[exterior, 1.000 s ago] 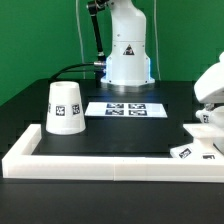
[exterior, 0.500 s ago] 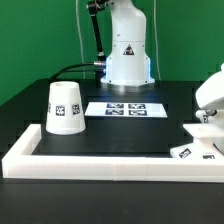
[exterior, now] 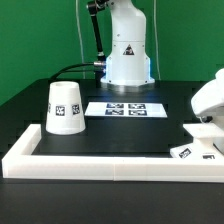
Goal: Assemble lamp
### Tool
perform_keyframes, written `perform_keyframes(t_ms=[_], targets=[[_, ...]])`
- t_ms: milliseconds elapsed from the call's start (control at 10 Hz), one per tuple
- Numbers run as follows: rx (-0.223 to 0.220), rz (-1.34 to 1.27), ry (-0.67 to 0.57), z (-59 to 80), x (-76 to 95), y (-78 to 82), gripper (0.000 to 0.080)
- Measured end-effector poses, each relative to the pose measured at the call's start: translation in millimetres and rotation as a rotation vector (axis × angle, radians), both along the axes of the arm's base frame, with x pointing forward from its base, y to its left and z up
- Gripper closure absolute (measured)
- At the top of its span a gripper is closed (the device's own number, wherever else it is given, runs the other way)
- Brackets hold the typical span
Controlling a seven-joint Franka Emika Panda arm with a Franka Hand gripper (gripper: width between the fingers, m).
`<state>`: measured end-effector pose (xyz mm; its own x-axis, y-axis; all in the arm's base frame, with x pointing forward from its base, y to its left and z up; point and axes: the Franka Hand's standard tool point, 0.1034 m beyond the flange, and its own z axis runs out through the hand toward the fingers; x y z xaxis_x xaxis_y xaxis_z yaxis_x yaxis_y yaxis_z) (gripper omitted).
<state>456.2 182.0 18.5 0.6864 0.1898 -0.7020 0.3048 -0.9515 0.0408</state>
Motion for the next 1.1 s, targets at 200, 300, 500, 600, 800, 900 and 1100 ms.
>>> perform_keyframes(t_ms=[200, 300, 500, 600, 800, 900, 1100], targets=[[0.0, -0.004, -0.003, -3.1, -0.4, -1.2, 0.0101], [0.002, -0.005, -0.008, -4.3, 0.3, -1.1, 0.02], [0.002, -0.007, -0.007, -4.3, 0.6, -2.3, 0.0222], [0.002, -0.007, -0.007, -4.3, 0.6, -2.3, 0.0222], [0.002, -0.007, -0.008, -4.2, 0.7, -2.4, 0.0222], [0.006, -0.005, -0.006, -0.9, 2.5, -3.9, 0.0222], [0.025, -0.011, 0.005, 46.8, 17.6, -19.6, 0.0222]])
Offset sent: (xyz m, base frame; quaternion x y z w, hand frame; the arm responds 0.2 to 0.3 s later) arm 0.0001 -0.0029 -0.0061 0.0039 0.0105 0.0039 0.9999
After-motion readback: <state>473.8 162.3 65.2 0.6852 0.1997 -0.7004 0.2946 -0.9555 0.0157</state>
